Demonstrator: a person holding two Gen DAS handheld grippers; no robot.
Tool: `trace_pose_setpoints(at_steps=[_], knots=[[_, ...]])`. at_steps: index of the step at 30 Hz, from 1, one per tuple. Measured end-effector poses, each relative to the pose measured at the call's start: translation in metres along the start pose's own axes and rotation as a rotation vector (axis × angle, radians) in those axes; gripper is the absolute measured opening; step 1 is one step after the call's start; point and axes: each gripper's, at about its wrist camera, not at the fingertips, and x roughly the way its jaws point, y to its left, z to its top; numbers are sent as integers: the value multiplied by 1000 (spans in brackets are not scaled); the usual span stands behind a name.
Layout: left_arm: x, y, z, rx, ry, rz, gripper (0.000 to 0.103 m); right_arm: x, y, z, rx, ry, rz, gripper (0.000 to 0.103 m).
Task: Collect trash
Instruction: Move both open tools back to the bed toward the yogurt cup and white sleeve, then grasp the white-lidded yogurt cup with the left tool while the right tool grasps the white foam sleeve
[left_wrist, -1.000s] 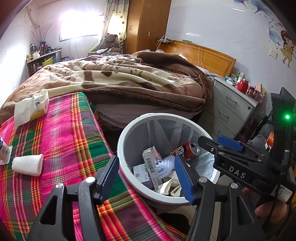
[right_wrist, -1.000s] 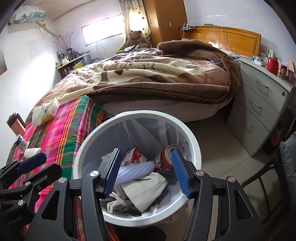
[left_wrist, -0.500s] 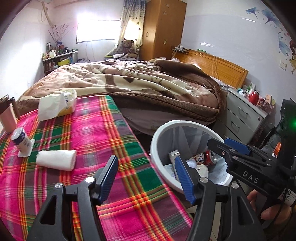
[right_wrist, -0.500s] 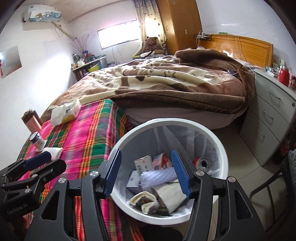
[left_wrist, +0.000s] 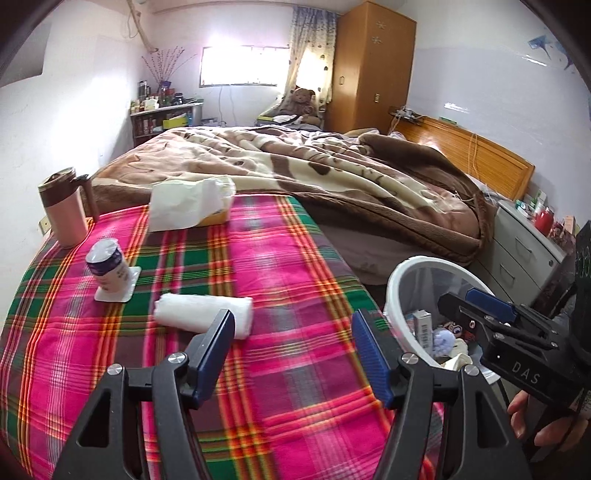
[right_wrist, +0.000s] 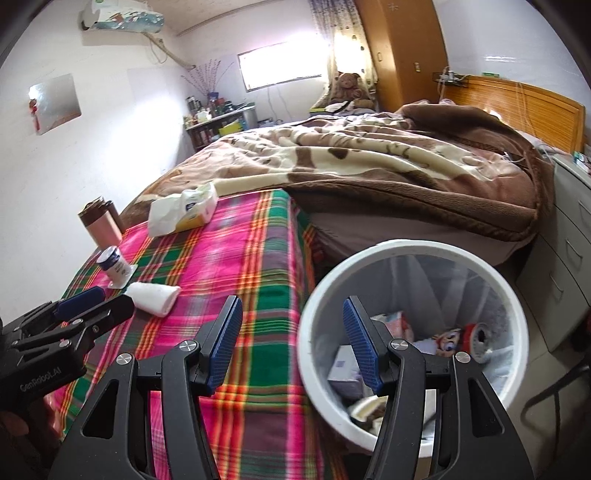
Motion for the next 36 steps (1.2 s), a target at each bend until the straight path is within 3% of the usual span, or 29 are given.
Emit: trace_pose_setpoints(at_steps=[18,24,30,36], knots=[[8,122,6,-147,8,153,68,51,82,3,-177,91,155,63],[15,145,11,-152,18,175,69,71,108,1,-273,128,191,64],[31,164,16,-160,35,204,70,88,122,1,-290,162,230,64],[48,179,23,-182,47,216,70,103,136,3,-351,185,235,74]])
